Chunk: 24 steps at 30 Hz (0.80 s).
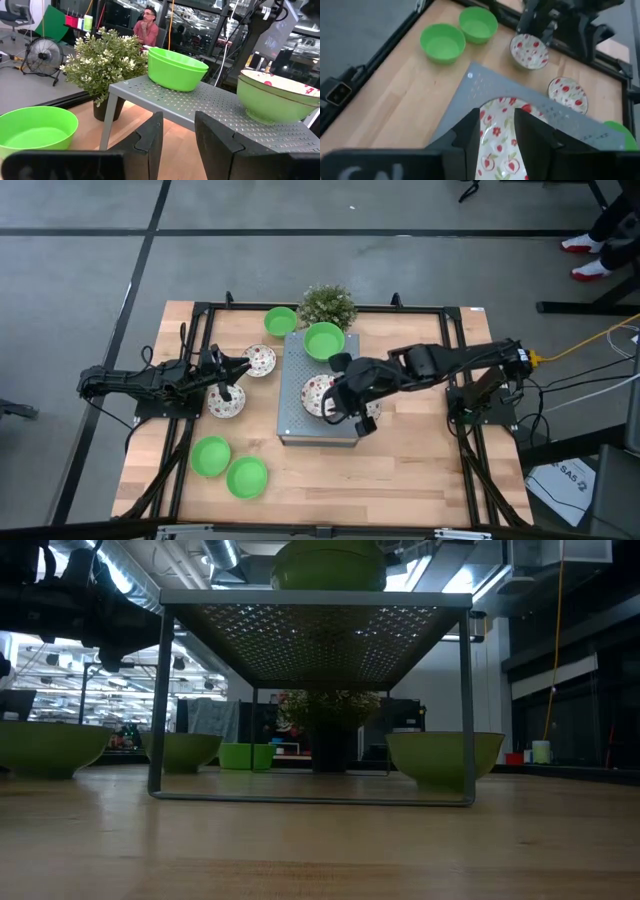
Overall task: Pick & Place Mini bowls
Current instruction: Stack the red patterned bowl on the red patterned bowl on the shelf
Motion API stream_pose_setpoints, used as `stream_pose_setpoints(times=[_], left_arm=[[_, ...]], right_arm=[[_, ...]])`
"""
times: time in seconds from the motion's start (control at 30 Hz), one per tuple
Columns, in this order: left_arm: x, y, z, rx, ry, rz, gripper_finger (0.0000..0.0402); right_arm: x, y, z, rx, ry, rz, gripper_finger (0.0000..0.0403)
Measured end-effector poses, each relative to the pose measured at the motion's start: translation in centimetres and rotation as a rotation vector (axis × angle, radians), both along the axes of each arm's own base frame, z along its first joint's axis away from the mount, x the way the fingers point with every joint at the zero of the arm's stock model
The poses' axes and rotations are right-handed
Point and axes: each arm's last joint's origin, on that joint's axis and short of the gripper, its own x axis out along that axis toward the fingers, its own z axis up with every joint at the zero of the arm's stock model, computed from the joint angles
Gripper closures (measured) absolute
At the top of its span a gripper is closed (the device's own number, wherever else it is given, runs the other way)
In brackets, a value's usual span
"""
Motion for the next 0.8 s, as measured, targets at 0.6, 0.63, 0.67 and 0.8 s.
stream_pose_setpoints(times=[0.6, 0.63, 0.67, 0.8], left_arm=[[0.0, 0.0, -0.01, 0.0, 0.0, 0.0, 0.0295], [0.0, 0.0, 0.0, 0.0, 0.0, 0.0, 0.0295], [0.0, 0.0, 0.0, 0.0, 0.0, 0.0, 0.0295], [0.0, 0.0, 0.0, 0.0, 0.0, 0.0, 0.0295]], right_arm=[[-0.71, 0.0, 0.72, 0.286, 0.083, -0.178, 0.0283], [-0.72, 0.03, 0.71, 0.324, 0.092, -0.197, 0.0283], [-0.73, 0.11, 0.72, 0.363, 0.104, -0.196, 0.0283], [-1.03, 0.63, 0.62, 0.512, 0.204, -0.086, 0.0283]])
